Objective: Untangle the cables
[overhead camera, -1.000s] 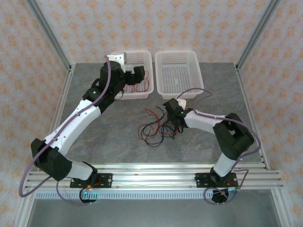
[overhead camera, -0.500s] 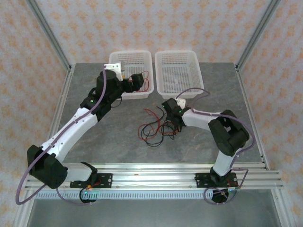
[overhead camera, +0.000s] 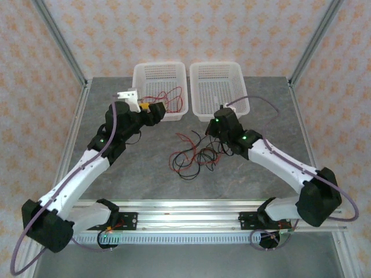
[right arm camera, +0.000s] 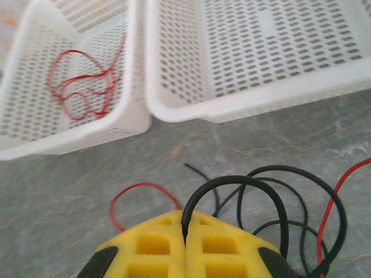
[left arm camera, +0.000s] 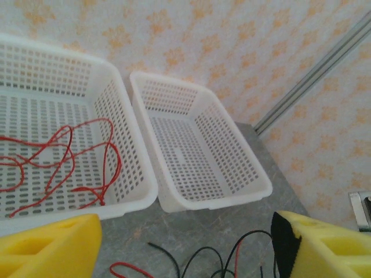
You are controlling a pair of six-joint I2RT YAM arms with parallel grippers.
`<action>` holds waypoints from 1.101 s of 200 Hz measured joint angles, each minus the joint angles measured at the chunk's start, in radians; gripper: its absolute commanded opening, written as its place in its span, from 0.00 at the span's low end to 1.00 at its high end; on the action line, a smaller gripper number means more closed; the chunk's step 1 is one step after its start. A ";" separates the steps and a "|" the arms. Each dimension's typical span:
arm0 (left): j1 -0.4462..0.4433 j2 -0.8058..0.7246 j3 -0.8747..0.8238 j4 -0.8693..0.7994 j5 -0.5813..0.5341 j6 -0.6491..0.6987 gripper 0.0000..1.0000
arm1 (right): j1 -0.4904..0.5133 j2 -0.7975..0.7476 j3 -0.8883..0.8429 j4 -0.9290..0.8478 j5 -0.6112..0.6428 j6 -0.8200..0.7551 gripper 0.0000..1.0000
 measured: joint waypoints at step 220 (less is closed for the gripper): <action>-0.426 0.237 -0.225 0.286 -0.304 0.211 0.58 | -0.003 -0.083 0.236 -0.298 -0.688 -0.857 0.00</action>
